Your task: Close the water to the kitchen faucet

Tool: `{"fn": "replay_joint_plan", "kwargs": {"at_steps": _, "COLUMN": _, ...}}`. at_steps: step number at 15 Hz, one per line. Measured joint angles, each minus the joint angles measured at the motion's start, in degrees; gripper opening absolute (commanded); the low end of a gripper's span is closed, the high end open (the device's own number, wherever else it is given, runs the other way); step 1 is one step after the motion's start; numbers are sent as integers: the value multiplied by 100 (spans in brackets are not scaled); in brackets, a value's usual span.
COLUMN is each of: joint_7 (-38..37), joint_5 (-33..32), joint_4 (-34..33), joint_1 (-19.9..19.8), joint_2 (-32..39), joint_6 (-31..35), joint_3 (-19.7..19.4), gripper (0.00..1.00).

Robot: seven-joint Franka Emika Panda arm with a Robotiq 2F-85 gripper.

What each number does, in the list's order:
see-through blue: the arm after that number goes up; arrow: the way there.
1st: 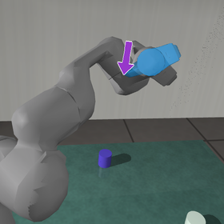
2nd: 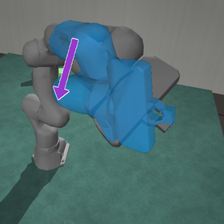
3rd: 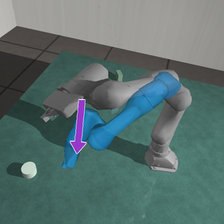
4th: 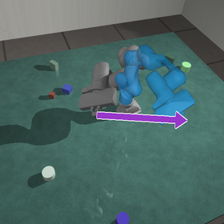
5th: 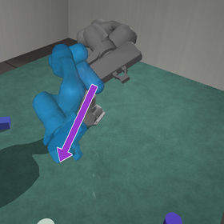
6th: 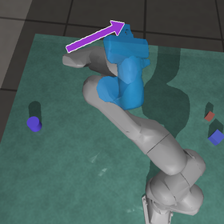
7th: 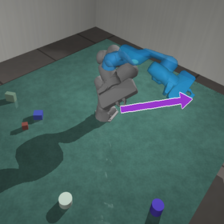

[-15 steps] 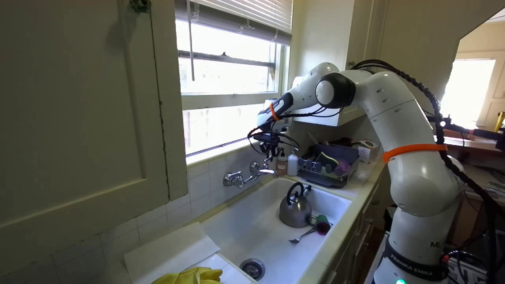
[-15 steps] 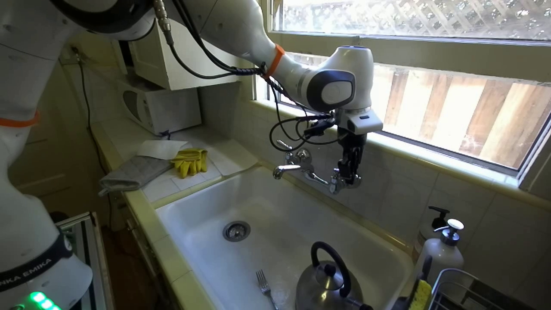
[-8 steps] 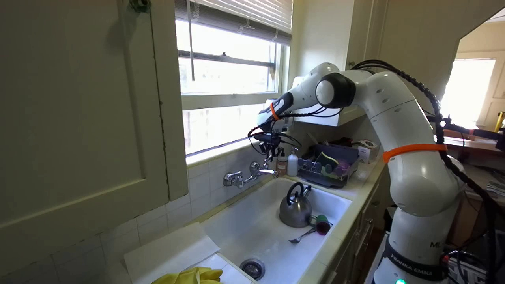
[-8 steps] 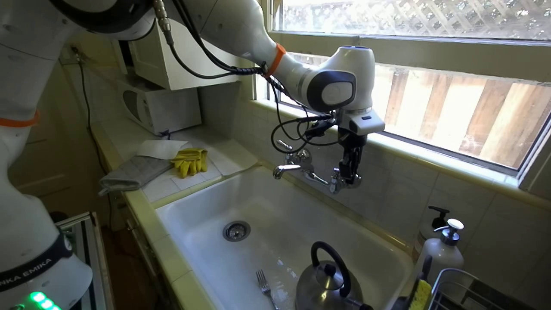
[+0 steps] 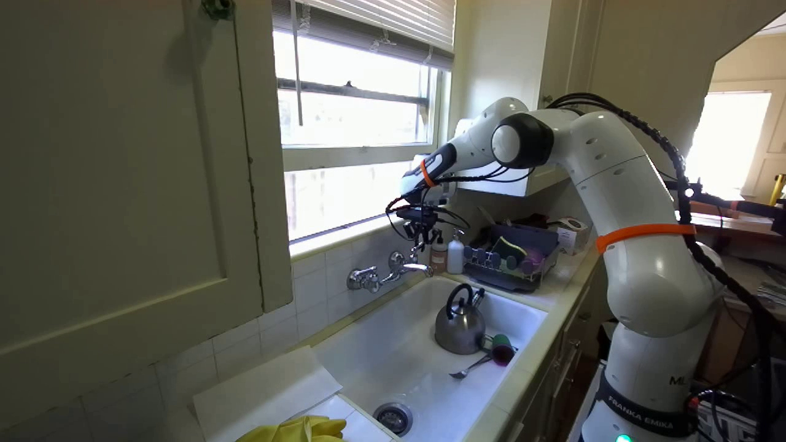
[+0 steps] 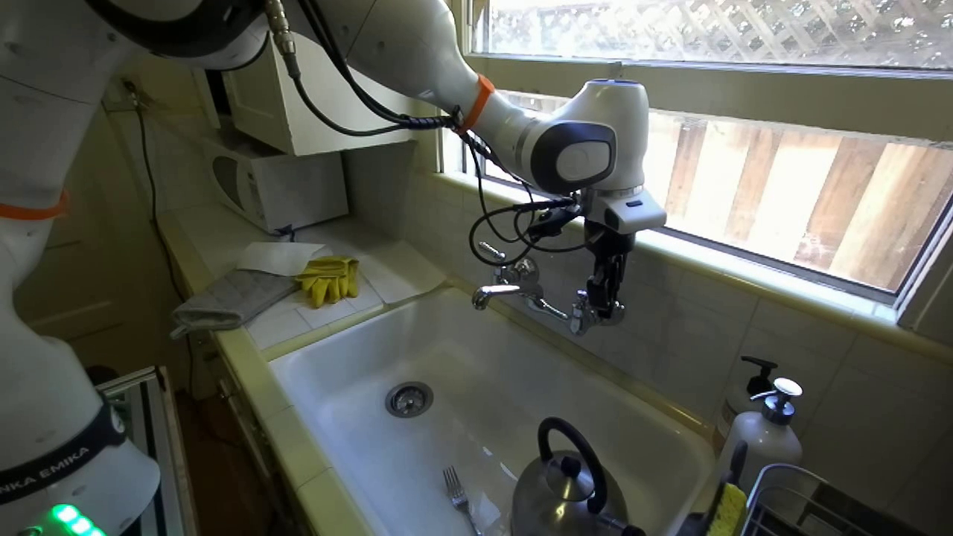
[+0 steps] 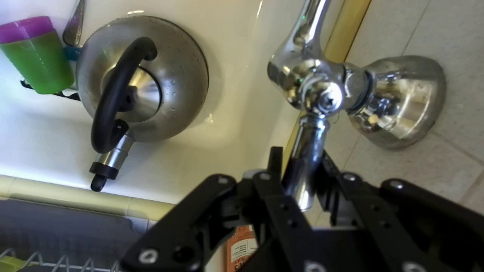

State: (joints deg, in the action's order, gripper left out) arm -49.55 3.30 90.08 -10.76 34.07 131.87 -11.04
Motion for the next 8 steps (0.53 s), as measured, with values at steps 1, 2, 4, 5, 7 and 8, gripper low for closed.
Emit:
{"fn": "replay_joint_plan", "kwargs": {"at_steps": 1, "joint_7": 3, "joint_5": 1, "joint_4": 0, "joint_1": 0, "joint_2": 0, "joint_6": 0, "joint_3": 0, "gripper": 6}}
{"fn": "replay_joint_plan", "kwargs": {"at_steps": 2, "joint_7": 6, "joint_5": 3, "joint_4": 0, "joint_1": -1, "joint_2": 0, "joint_6": 0, "joint_3": 0, "gripper": 6}}
{"fn": "replay_joint_plan", "kwargs": {"at_steps": 4, "joint_7": 13, "joint_5": 6, "joint_4": 0, "joint_1": -1, "joint_2": 0, "joint_6": 0, "joint_3": 0, "gripper": 6}}
{"fn": "replay_joint_plan", "kwargs": {"at_steps": 5, "joint_7": 15, "joint_5": 7, "joint_4": 0, "joint_1": -2, "joint_2": 0, "joint_6": 0, "joint_3": 0, "gripper": 48}}
{"fn": "replay_joint_plan", "kwargs": {"at_steps": 7, "joint_7": 42, "joint_5": 8, "joint_4": 0, "joint_1": -2, "joint_2": 0, "joint_6": -5, "joint_3": 0, "gripper": 52}}
{"fn": "replay_joint_plan", "kwargs": {"at_steps": 8, "joint_7": 249, "joint_5": 5, "joint_4": -3, "joint_1": -2, "joint_2": 2, "joint_6": -13, "joint_3": 1, "gripper": 60}}
